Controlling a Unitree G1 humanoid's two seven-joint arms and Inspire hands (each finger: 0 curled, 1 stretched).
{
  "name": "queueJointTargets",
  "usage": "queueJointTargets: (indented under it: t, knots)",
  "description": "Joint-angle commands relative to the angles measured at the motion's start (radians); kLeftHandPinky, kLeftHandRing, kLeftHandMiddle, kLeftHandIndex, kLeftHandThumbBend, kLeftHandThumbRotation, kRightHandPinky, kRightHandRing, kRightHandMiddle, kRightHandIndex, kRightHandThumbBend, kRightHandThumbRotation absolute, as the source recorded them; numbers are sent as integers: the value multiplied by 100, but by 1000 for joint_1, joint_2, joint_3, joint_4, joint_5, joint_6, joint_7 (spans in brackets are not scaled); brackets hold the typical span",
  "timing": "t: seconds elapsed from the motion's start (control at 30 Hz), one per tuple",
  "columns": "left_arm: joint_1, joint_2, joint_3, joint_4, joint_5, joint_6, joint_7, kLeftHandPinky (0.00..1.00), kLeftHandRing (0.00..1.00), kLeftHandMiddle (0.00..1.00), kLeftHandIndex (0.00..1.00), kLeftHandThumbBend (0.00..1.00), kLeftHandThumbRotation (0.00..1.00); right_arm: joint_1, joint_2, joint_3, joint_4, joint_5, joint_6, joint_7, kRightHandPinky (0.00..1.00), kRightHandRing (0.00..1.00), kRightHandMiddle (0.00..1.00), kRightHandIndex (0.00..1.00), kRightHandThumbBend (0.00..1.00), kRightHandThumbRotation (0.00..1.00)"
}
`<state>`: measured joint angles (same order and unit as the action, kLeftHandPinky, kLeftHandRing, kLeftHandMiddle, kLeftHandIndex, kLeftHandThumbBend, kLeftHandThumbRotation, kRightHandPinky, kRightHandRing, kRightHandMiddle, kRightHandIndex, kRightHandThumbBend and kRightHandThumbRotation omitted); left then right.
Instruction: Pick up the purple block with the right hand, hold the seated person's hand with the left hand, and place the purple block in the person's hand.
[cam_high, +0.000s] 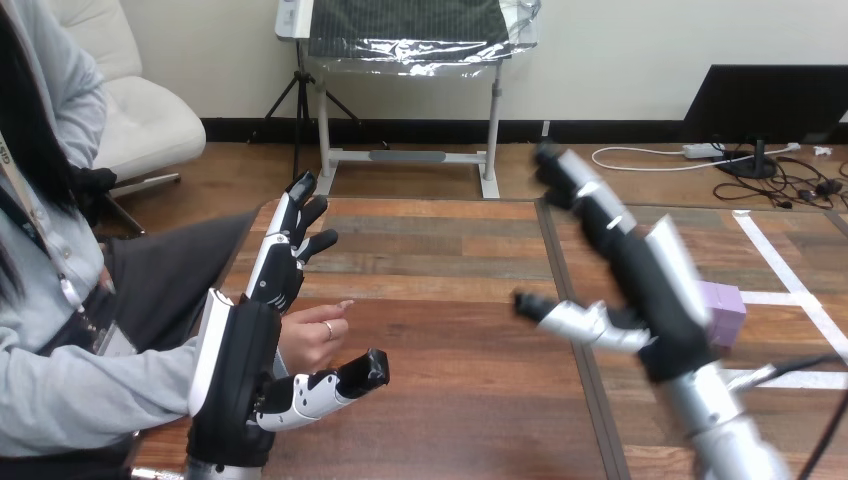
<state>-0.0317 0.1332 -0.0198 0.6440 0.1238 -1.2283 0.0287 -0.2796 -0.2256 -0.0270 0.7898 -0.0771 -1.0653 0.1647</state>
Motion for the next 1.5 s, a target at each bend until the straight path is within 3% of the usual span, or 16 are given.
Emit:
queueJointTargets:
  t: [0.0,0.23,0.43,0.67,0.97,1.23,1.47]
  knots:
    - [-35,-15,7,-30,-13,-4,0,85,94,98,96,100,67,-113,-35,-28,-28,-28,3,-41,86,89,91,93,100,56]
    - [-34,-20,9,-32,-17,-5,1,86,94,97,96,100,67,-133,-70,-37,-68,-62,44,-76,85,90,91,92,100,55]
    - [-32,-22,21,-34,-3,-10,8,85,94,97,96,100,67,-162,-109,-41,-59,-44,63,-60,84,90,92,94,100,50]
    - [-35,-23,20,-28,-21,-13,3,85,93,97,95,100,66,-205,-155,-49,2,-56,66,-71,84,90,92,94,100,47]
    - [-36,-21,22,-23,-25,-16,2,85,93,96,95,100,66,-244,-201,-47,64,-99,92,-101,85,92,90,91,100,51]
    - [-38,-15,20,-19,-30,-22,-5,85,93,96,95,100,66,-281,-245,-38,123,-116,169,-91,91,96,91,93,100,54]
    - [-36,-16,21,-22,-33,-21,-7,85,93,96,95,100,66,-317,-285,-18,187,-173,209,-126,94,98,92,96,100,58]
